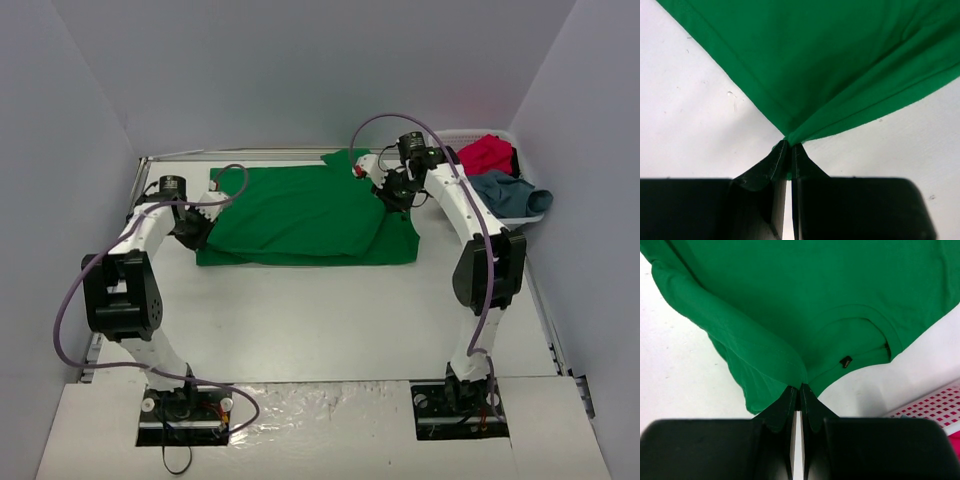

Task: Fold and stack the t-shirts
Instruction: Fold the flattened tshirt in 1/3 of the way

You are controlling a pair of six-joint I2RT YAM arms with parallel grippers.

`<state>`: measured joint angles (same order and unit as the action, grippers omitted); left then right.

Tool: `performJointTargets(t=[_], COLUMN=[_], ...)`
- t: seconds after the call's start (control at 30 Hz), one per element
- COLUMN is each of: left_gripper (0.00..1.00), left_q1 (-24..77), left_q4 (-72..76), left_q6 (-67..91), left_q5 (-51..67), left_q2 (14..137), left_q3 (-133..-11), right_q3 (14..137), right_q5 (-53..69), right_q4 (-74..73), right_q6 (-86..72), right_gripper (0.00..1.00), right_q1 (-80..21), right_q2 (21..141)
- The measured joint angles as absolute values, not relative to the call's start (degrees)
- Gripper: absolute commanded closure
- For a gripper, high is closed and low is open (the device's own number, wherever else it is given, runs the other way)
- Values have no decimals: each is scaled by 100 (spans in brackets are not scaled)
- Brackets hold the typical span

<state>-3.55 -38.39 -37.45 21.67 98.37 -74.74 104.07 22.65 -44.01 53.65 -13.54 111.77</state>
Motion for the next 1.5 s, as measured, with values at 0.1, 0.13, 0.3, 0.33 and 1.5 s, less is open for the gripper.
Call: performJointTargets(t=[0.1, 0.13, 0.3, 0.33, 1.5], left_gripper=[98, 97, 98, 98, 47], left_q1=[-357, -357, -357, -357, -357], left_q4=[-3879, -3894, -3953, -3968, -3868], left_q6=[-3760, -3767, -3815, -3824, -3813], left_q5=[2191, 2209, 2248, 2248, 1754], left_q2=[10167, 10276, 10726, 10798, 11319], left_q3=[-7703, -7778, -8038, -8079, -8694], right_q3=[10691, 10803, 11378, 11454, 12934], right_q5=[2241, 2231, 2123, 2112, 1037], right_q4=[-4412, -4401, -4357, -4346, -3459], right_q6=[5343, 5332, 5214, 5196, 4438], right_gripper=[100, 100, 100, 100, 39], right_q1=[-1341, -1337, -1306, -1306, -1479], right_q2=[11491, 11605, 12116, 12182, 13941])
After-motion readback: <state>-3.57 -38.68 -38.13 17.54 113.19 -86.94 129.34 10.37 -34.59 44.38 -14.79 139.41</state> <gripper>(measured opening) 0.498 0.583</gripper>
